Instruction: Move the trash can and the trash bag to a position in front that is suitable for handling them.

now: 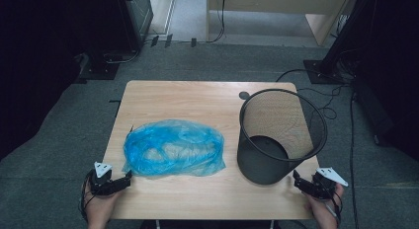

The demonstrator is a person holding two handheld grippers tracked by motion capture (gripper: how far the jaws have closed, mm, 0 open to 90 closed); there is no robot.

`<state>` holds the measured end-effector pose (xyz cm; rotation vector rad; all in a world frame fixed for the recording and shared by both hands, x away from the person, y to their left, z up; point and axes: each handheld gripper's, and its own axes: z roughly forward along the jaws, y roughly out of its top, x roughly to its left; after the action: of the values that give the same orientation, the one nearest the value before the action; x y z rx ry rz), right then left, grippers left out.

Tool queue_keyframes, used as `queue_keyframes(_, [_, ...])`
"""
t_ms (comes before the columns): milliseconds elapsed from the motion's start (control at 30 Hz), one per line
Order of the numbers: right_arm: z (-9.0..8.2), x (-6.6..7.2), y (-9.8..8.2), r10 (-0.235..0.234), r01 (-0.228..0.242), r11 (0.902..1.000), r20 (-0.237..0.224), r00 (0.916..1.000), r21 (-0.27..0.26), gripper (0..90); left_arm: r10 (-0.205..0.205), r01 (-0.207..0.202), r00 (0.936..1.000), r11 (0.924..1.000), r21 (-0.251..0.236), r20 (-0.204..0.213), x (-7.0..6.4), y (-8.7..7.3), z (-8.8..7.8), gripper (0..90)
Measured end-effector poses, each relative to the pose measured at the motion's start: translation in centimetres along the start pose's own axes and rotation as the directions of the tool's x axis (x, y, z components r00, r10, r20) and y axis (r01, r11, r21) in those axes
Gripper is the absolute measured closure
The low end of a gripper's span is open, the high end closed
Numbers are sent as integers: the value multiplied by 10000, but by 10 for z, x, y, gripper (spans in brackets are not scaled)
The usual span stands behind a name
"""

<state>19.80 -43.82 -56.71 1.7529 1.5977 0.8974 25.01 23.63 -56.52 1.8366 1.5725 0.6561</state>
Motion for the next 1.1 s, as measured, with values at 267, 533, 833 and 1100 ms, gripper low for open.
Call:
queue_keyframes(267, [-9, 3, 18, 192, -189, 9996, 156, 9997, -206, 87, -497, 492, 9987, 9975, -509, -83, 6, 6, -15, 99])
queue_keyframes(533, [-21, 4, 57, -62, 78, 9967, 199, 9998, -805, 87, -834, 811, 9964, 9896, -1188, -148, 2, 21, -35, 99])
queue_keyframes(833, [-31, 2, 106, -14, 100, 9803, 441, 9990, -1973, 102, -830, 772, 9962, 9825, -1697, -270, -4, 28, -43, 99])
queue_keyframes(1100, [-37, 6, 107, -216, 192, 9704, -74, 9997, -2406, 111, -739, 716, 9973, 9766, -2026, -35, -11, 35, -40, 99])
